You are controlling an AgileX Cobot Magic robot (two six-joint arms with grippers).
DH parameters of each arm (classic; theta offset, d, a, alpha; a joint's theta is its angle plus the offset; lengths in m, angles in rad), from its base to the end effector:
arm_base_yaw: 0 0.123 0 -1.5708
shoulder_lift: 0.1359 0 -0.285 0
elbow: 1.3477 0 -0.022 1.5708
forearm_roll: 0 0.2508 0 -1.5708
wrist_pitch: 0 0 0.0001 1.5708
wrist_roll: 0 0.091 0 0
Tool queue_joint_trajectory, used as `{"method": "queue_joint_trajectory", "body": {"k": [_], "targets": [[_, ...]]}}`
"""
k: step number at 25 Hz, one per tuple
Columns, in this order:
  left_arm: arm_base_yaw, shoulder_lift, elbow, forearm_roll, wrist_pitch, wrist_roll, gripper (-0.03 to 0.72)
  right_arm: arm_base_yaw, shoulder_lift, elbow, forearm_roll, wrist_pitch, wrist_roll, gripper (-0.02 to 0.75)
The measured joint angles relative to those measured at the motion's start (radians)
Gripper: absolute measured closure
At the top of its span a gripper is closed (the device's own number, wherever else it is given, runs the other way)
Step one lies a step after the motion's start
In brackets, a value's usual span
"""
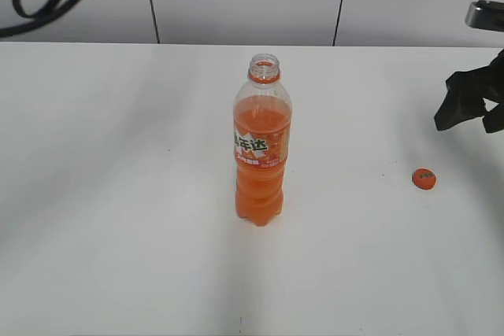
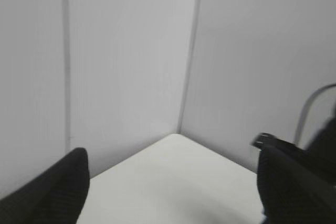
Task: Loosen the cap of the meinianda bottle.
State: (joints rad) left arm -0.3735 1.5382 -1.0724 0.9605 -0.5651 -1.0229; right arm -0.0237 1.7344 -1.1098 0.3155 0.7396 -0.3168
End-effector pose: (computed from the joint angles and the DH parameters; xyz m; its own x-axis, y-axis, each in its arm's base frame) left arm 0.3135 -0.1657 0.3317 -0.1332 -0.0861 -0.9874 0.7247 0.6712 -0.1562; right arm 0.3390 0.0110 0.2013 -0.9429 -0.0560 -0.3284 -0.1183 0.9778 0.1728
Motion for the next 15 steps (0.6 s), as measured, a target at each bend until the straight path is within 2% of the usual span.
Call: {"method": "queue_joint_trajectory", "body": {"k": [11,13,15], "targets": [[0.112,-0.088,-0.01,-0.054,0.723,0.001,0.137,0.0,-0.057,0.0,0.0,0.107,0.003,0.148],[0.136,-0.088,-0.01,-0.111,0.826,0.062,0.137,0.0,-0.061,0.0,0.0,0.109,0.003,0.148],[0.174,-0.087,-0.01,-0.241,0.896,0.21,0.137,0.0,-0.064,0.0,0.003,0.109,0.003,0.148]]}}
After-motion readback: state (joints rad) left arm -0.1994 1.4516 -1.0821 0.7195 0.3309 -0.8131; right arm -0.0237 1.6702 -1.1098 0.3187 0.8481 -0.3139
